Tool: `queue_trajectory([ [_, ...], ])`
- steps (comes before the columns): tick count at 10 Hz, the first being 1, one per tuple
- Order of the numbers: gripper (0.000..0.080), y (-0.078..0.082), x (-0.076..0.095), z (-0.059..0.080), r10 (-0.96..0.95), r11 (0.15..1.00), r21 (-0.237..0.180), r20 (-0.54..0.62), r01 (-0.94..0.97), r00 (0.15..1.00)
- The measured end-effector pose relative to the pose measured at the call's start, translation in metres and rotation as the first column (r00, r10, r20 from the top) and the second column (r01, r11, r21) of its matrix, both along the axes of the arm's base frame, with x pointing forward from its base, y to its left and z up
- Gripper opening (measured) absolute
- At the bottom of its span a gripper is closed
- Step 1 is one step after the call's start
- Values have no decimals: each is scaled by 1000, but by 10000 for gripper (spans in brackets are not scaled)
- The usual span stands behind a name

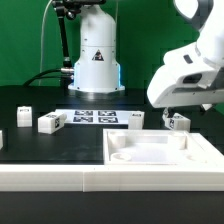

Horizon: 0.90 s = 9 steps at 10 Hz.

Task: Assemble one leg

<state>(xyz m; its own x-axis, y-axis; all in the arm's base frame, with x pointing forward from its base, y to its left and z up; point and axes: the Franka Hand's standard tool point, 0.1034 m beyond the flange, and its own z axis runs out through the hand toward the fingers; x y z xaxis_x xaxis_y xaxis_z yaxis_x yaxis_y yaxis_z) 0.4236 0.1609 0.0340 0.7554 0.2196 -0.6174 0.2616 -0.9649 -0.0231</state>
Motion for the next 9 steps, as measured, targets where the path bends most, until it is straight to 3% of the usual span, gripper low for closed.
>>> queue_trajectory([
  [4,649,-5,-23,-15,1,997,-70,-258,-20,966],
  [9,649,-4,-27,-25,9,997,-73,-266,-29,964],
])
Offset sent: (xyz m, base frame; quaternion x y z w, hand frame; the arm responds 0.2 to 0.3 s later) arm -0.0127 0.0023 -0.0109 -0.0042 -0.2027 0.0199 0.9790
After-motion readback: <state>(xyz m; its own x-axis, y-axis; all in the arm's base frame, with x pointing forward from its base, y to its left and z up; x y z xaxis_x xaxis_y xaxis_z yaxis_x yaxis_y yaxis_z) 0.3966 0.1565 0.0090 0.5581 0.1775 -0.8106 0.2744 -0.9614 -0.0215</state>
